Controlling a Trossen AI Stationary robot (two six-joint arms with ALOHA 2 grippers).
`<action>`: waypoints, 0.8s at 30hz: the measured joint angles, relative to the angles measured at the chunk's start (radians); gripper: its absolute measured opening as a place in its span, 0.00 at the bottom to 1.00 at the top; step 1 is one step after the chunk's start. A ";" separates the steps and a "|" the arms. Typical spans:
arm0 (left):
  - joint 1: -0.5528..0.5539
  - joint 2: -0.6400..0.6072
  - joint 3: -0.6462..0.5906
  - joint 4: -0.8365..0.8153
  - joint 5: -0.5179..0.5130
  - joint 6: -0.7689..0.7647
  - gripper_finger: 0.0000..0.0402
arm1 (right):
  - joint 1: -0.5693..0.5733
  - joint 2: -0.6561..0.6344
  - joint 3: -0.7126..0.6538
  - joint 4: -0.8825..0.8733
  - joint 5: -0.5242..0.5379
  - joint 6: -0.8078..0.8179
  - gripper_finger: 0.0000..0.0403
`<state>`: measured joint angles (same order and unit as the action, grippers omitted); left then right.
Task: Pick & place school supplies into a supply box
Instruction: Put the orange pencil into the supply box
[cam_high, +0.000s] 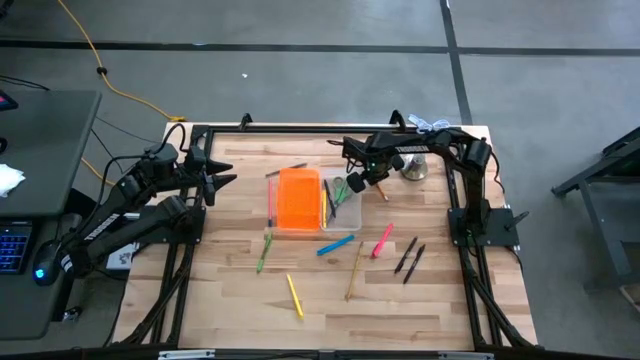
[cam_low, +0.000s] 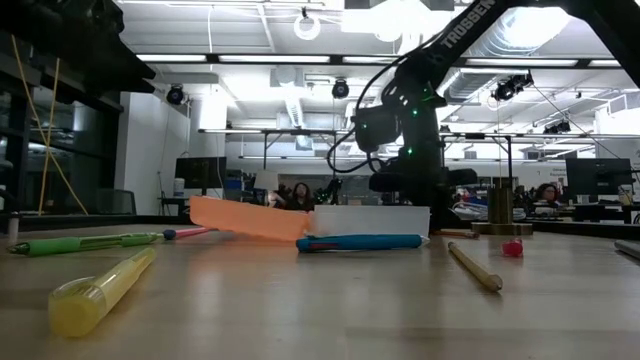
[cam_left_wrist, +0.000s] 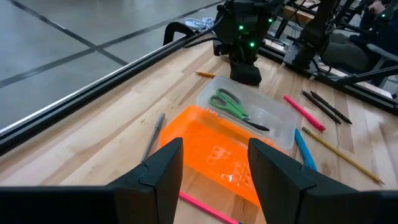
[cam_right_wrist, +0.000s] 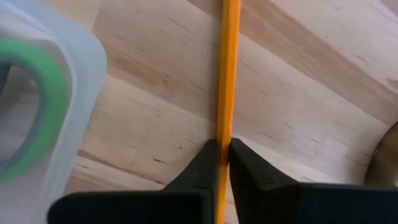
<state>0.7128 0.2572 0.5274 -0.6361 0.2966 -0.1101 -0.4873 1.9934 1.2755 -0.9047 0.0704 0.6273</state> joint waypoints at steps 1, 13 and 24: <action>0.000 0.000 0.000 0.000 0.000 0.000 0.52 | -0.005 0.000 0.000 0.000 -0.006 0.000 0.02; 0.000 0.000 0.000 -0.001 0.001 0.000 0.52 | -0.052 -0.051 -0.007 -0.030 0.003 -0.003 0.01; 0.000 0.000 0.000 -0.001 0.002 0.000 0.52 | -0.099 -0.199 -0.004 -0.109 -0.015 -0.009 0.00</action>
<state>0.7128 0.2572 0.5274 -0.6373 0.2989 -0.1101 -0.5862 1.7942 1.2713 -1.0142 0.0558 0.6188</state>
